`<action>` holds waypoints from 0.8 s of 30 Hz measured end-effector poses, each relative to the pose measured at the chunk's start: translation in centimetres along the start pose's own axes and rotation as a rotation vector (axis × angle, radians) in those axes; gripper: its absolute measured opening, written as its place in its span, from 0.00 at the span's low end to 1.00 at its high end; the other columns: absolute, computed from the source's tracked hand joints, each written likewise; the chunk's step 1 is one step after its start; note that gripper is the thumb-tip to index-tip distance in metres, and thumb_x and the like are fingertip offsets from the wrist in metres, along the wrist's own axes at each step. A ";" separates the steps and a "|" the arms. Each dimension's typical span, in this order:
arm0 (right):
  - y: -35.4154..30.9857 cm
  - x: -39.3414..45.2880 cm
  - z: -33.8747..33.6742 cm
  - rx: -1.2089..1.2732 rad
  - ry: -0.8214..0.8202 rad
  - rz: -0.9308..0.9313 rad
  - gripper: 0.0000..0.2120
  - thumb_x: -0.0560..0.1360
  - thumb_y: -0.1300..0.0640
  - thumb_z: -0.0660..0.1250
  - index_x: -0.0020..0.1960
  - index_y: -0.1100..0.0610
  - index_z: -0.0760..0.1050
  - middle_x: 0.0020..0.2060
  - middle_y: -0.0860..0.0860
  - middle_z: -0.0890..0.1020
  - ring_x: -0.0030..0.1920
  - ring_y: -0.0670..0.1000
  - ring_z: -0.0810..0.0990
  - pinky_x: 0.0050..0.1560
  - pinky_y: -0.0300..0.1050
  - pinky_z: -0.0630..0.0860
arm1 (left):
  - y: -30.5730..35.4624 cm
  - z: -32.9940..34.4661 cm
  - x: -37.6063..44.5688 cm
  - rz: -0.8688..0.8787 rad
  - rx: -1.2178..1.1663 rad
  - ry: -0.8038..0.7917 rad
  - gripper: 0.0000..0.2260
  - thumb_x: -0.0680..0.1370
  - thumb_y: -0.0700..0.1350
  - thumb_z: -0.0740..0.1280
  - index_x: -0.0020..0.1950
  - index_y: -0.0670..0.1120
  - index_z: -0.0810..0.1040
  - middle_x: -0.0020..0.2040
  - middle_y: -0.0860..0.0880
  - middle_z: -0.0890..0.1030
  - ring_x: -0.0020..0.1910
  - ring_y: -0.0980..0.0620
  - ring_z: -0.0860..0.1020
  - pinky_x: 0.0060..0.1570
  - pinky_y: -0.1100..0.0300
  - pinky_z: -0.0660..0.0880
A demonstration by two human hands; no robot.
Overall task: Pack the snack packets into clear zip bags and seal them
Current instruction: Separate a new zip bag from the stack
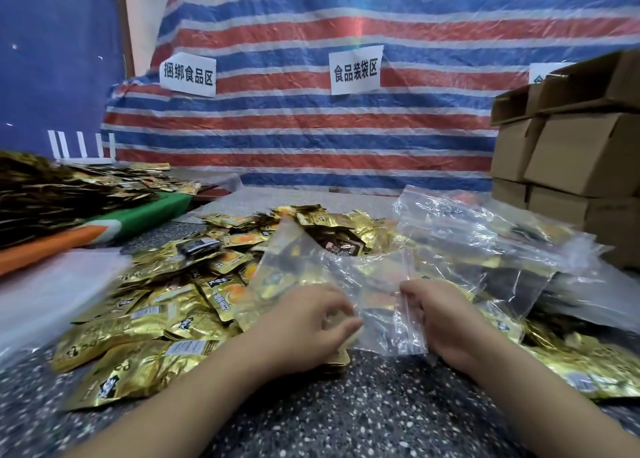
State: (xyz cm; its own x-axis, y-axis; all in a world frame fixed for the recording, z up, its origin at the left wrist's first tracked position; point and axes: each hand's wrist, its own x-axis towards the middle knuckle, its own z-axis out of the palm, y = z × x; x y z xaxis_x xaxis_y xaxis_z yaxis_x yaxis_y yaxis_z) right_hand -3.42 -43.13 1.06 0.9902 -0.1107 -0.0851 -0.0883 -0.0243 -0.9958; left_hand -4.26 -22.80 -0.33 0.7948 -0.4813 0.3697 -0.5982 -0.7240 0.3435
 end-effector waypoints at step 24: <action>1.0 -1.6 2.1 -0.153 -0.214 -0.444 0.08 0.78 0.63 0.69 0.42 0.55 0.84 0.35 0.54 0.85 0.37 0.47 0.82 0.41 0.43 0.81 | 1.3 0.4 0.0 0.021 -0.330 0.241 0.07 0.79 0.47 0.68 0.45 0.46 0.80 0.37 0.52 0.78 0.36 0.53 0.78 0.37 0.48 0.79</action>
State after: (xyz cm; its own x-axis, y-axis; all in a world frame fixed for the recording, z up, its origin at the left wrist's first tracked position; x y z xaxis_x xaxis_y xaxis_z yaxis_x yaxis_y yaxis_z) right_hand -4.84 -40.88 0.14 0.9344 0.1490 0.3235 0.3464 -0.1693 -0.9227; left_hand -4.99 -23.98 -0.18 0.7586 -0.3363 0.5580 -0.6460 -0.4990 0.5776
